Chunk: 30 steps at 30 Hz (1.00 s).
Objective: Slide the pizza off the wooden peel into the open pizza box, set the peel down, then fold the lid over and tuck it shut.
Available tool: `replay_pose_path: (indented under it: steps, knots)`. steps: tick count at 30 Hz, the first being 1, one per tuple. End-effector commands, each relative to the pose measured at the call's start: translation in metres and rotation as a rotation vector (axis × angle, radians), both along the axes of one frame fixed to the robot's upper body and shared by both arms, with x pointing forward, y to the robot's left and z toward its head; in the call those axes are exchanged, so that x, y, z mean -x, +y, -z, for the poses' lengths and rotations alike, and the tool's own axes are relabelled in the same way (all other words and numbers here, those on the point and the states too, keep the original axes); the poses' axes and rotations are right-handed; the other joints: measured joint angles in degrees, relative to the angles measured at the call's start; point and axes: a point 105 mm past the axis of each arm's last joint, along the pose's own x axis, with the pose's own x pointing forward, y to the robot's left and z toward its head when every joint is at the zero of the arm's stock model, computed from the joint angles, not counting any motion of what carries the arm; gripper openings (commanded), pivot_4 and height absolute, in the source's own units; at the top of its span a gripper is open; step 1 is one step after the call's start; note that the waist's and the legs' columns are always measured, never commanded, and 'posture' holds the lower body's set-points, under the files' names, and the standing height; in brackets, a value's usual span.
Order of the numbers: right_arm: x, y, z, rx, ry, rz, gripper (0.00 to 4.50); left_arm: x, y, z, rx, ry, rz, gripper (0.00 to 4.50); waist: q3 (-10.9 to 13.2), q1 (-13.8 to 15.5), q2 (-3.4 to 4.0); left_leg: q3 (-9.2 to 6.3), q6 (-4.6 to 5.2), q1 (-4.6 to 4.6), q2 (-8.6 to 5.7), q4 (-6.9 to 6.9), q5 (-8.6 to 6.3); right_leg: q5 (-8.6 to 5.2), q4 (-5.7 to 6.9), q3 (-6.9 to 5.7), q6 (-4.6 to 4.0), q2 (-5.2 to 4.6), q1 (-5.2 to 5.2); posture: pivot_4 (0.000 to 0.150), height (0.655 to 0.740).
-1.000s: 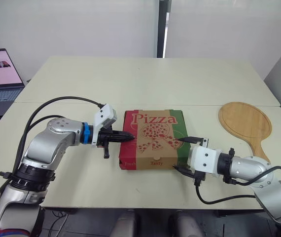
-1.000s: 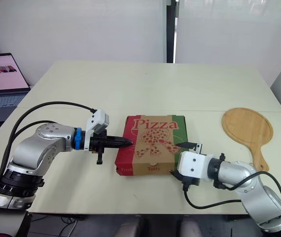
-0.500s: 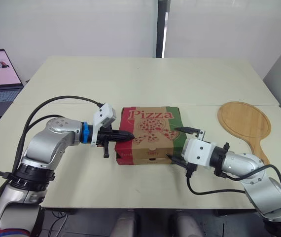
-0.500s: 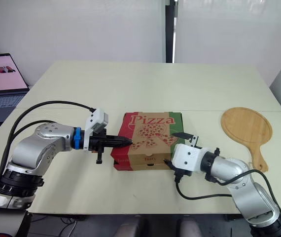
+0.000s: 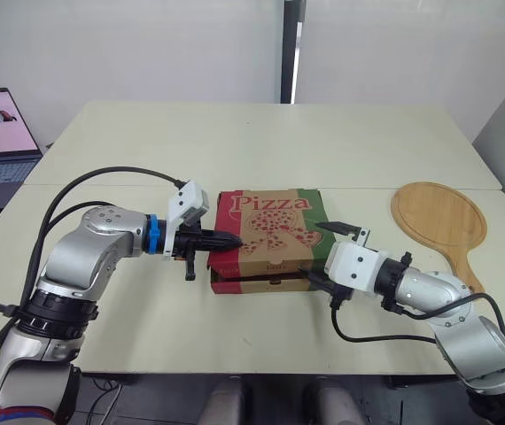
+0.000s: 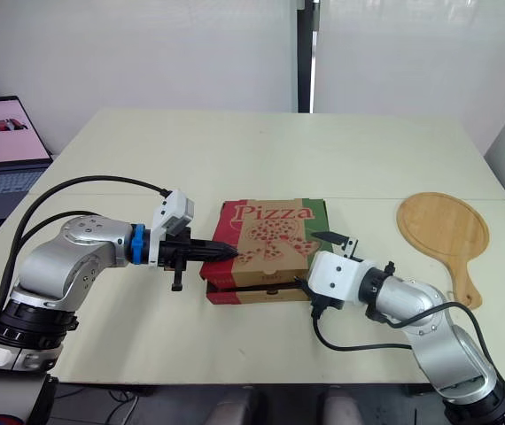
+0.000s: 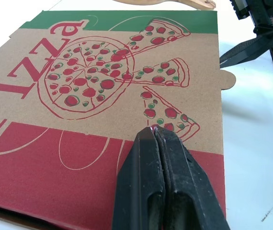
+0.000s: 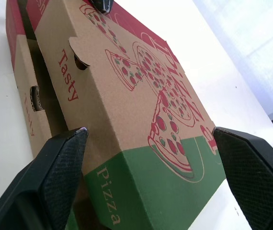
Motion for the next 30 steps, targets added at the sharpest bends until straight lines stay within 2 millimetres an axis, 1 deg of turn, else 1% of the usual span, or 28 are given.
replay_pose_path:
  steps: [1, 6, 11, 15, 19, 22, 24, 26, 28, 30]
  knots:
    - [0.000, 0.001, 0.001, 0.019, -0.019, 0.026, 4.47, 0.002, 0.001, -0.004, -0.004, -0.035, 0.010, 0.00, 0.0, 0.0, 0.01, 0.00, 0.00, 0.00, 0.00, 0.00, 0.00, 0.00, 0.00, 0.00, 0.00, 0.00, 0.00, 0.150, 0.7281]
    - [0.005, 0.004, 0.009, 0.039, 0.004, 0.018, 4.47, 0.004, 0.004, 0.005, -0.027, -0.025, 0.006, 0.00, 0.0, 0.0, 0.02, 0.00, 0.00, 0.02, 0.00, 0.00, 0.00, 0.00, 0.01, 0.01, 0.00, 0.00, 0.00, 0.150, 0.7281]
    - [0.006, 0.002, 0.011, 0.043, 0.010, 0.025, 4.47, 0.006, 0.004, 0.012, -0.037, -0.017, 0.001, 0.00, 0.0, 0.0, 0.02, 0.00, 0.00, 0.03, 0.00, 0.00, 0.00, 0.00, 0.00, 0.01, 0.00, 0.01, 0.01, 0.150, 0.7281]
    - [0.008, 0.000, 0.008, 0.026, 0.024, 0.027, 4.47, 0.006, 0.004, 0.013, -0.032, -0.013, -0.005, 0.00, 0.0, 0.0, 0.02, 0.00, 0.01, 0.04, 0.00, 0.00, -0.01, 0.00, 0.00, 0.01, 0.00, 0.01, 0.01, 0.150, 0.7281]
    - [0.012, -0.007, -0.002, -0.022, 0.051, 0.015, 4.47, 0.003, 0.005, 0.013, -0.032, -0.019, -0.009, 0.00, 0.0, 0.0, 0.02, -0.01, 0.05, 0.03, 0.00, 0.00, -0.03, 0.00, -0.01, 0.00, 0.00, 0.01, 0.04, 0.150, 0.7281]
    - [0.023, -0.011, -0.004, -0.067, 0.145, -0.032, 4.47, 0.003, 0.005, 0.013, -0.034, -0.021, -0.008, 0.00, 0.0, 0.0, 0.02, -0.01, 0.06, 0.03, 0.00, 0.00, -0.04, 0.00, -0.01, 0.00, 0.00, 0.00, 0.04, 0.150, 0.7281]
    - [0.030, -0.018, -0.007, -0.095, 0.209, -0.044, 4.47, 0.003, 0.005, 0.013, -0.036, -0.022, -0.009, 0.00, 0.0, 0.1, 0.02, -0.03, 0.07, 0.03, 0.01, -0.01, -0.04, 0.00, -0.01, -0.01, 0.00, 0.00, 0.06, 0.150, 0.7281]
    - [0.031, -0.030, -0.011, -0.124, 0.270, -0.021, 4.47, 0.003, 0.004, 0.013, -0.036, -0.024, -0.009, 0.00, 0.0, 0.1, 0.02, -0.03, 0.08, 0.03, 0.00, -0.01, -0.05, 0.00, -0.02, 0.00, 0.00, 0.00, 0.07, 0.150, 0.7281]
    - [0.026, -0.046, -0.016, -0.148, 0.304, 0.031, 4.47, 0.003, 0.004, 0.013, -0.036, -0.024, -0.009, 0.00, 0.0, 0.1, 0.02, -0.03, 0.08, 0.04, 0.01, 0.00, -0.05, 0.00, -0.03, 0.00, 0.00, 0.00, 0.10, 0.150, 0.7281]
    - [0.018, -0.061, -0.019, -0.142, 0.298, 0.094, 4.47, 0.002, 0.004, 0.013, -0.035, -0.025, -0.009, 0.00, 0.0, 0.1, 0.02, -0.03, 0.09, 0.05, 0.01, -0.01, -0.05, 0.00, -0.03, 0.00, 0.00, 0.00, 0.10, 0.150, 0.7281]
